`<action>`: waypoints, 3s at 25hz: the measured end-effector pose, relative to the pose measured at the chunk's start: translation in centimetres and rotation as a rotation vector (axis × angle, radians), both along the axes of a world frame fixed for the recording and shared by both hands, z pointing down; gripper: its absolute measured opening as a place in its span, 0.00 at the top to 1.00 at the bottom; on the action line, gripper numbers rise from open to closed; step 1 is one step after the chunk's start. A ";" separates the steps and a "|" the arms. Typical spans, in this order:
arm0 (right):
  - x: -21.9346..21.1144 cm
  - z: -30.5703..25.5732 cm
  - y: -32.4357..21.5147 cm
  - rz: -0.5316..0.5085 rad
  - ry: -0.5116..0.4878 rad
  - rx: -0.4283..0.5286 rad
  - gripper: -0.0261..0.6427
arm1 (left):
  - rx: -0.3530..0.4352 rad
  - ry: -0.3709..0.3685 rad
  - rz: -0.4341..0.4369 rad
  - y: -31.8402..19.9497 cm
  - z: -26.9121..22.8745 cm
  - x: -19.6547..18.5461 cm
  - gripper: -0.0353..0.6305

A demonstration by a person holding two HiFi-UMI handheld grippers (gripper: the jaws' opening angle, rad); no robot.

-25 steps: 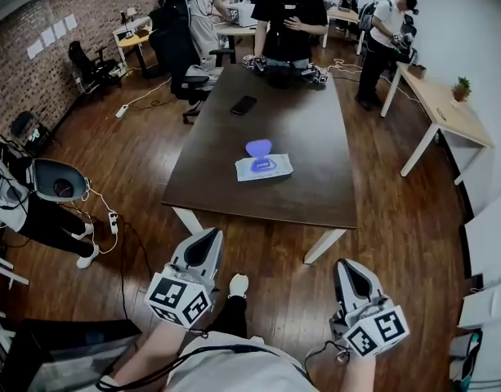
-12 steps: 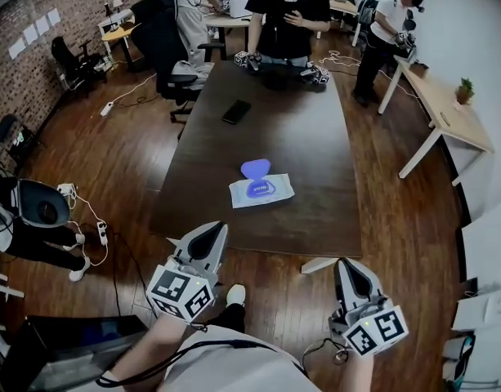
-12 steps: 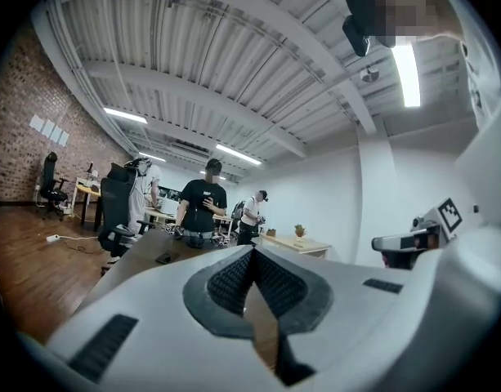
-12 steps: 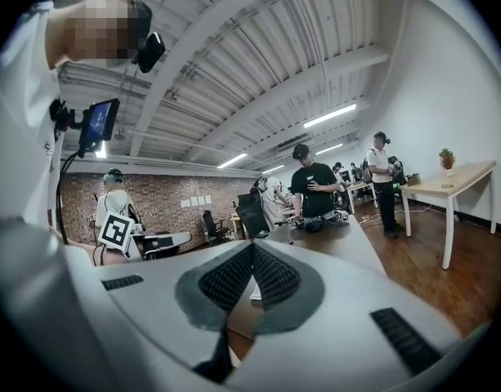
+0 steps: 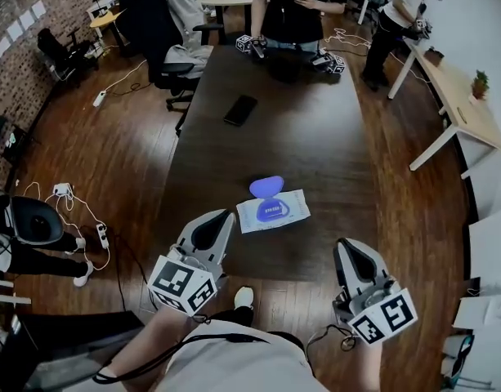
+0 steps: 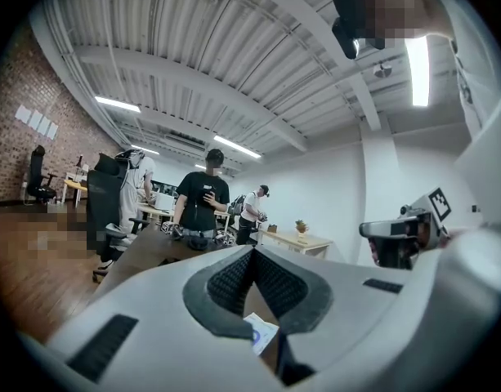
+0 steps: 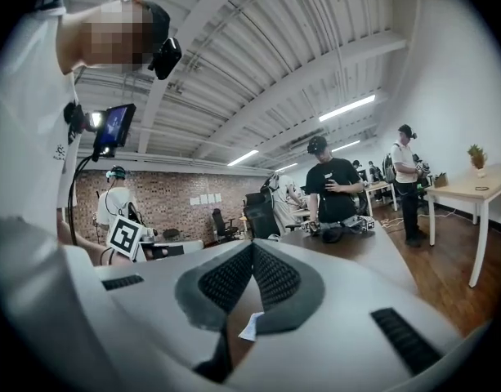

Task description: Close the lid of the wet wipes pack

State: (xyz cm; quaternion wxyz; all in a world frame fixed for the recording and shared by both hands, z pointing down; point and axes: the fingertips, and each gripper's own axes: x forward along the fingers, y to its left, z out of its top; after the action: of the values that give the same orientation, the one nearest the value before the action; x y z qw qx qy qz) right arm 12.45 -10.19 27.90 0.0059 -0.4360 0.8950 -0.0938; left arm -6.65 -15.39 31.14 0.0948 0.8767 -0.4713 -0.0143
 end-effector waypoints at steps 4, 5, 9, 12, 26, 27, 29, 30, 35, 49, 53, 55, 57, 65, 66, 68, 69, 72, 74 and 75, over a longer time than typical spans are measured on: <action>-1.3 0.2 -3.5 -0.036 -0.004 0.011 0.95 | -0.028 0.021 0.011 -2.9 0.1 -0.1 0.95; -1.6 0.4 -4.3 -0.043 -0.005 0.013 0.95 | -0.030 0.023 0.010 -3.5 0.1 -0.1 0.95; -2.4 1.3 -7.0 -0.085 -0.009 0.008 0.95 | -0.031 0.016 -0.004 -5.2 0.5 0.2 0.95; -2.6 2.0 -9.0 -0.130 -0.018 0.003 0.95 | -0.041 0.009 -0.028 -6.0 1.3 0.4 0.95; -5.5 16.0 -19.1 -0.511 0.076 -0.104 0.95 | -0.193 0.038 -0.248 -10.8 15.0 2.8 0.95; -6.1 17.0 -19.6 -0.524 0.080 -0.112 0.95 | -0.206 0.043 -0.260 -10.9 16.1 2.7 0.95; -7.3 19.2 -20.3 -0.553 0.102 -0.126 0.89 | -0.234 0.042 -0.274 -11.0 18.5 2.5 0.95; -7.9 20.2 -20.6 -0.570 0.121 -0.130 0.84 | -0.247 0.041 -0.280 -11.0 19.7 2.4 0.95; -9.6 24.6 -22.6 -0.619 0.206 -0.143 0.70 | -0.303 0.056 -0.325 -11.5 24.6 1.6 0.95; -12.2 29.9 -23.4 -0.733 0.265 -0.235 0.56 | -0.345 0.092 -0.368 -11.8 28.1 0.8 0.95; -11.9 28.7 -22.3 -0.752 0.259 -0.228 0.56 | -0.347 0.099 -0.378 -11.8 27.9 0.6 0.95; -11.6 28.1 -21.6 -0.759 0.256 -0.225 0.56 | -0.344 0.100 -0.378 -11.8 27.8 0.6 0.95; -11.3 27.8 -20.7 -0.765 0.263 -0.222 0.56 | -0.341 0.098 -0.374 -11.8 27.6 0.7 0.95; -10.3 27.1 -17.2 -0.776 0.273 -0.227 0.56 | -0.320 0.098 -0.355 -11.4 26.4 1.0 0.95; -10.3 27.1 -16.8 -0.779 0.273 -0.230 0.56 | -0.318 0.097 -0.353 -11.3 26.3 0.9 0.95; -10.3 27.3 -16.0 -0.784 0.272 -0.238 0.56 | -0.315 0.095 -0.350 -11.2 26.3 0.8 0.95; -10.4 27.4 -15.5 -0.786 0.272 -0.243 0.56 | -0.313 0.095 -0.349 -11.1 26.2 0.7 0.95; -10.5 27.7 -14.3 -0.793 0.275 -0.257 0.56 | -0.303 0.096 -0.342 -10.8 25.6 0.7 0.95; -10.5 28.1 -13.6 -0.794 0.287 -0.268 0.56 | -0.296 0.098 -0.335 -10.7 25.3 0.8 0.95; -10.6 28.4 -13.4 -0.793 0.294 -0.275 0.56 | -0.293 0.097 -0.331 -10.7 25.2 0.8 0.95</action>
State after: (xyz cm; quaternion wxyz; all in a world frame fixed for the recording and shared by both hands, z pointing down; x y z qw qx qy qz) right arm 1.84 -23.55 56.25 -0.2160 -0.0643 0.9636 -0.1438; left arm -5.84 -26.05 56.34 0.2403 0.7624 -0.6008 -0.0033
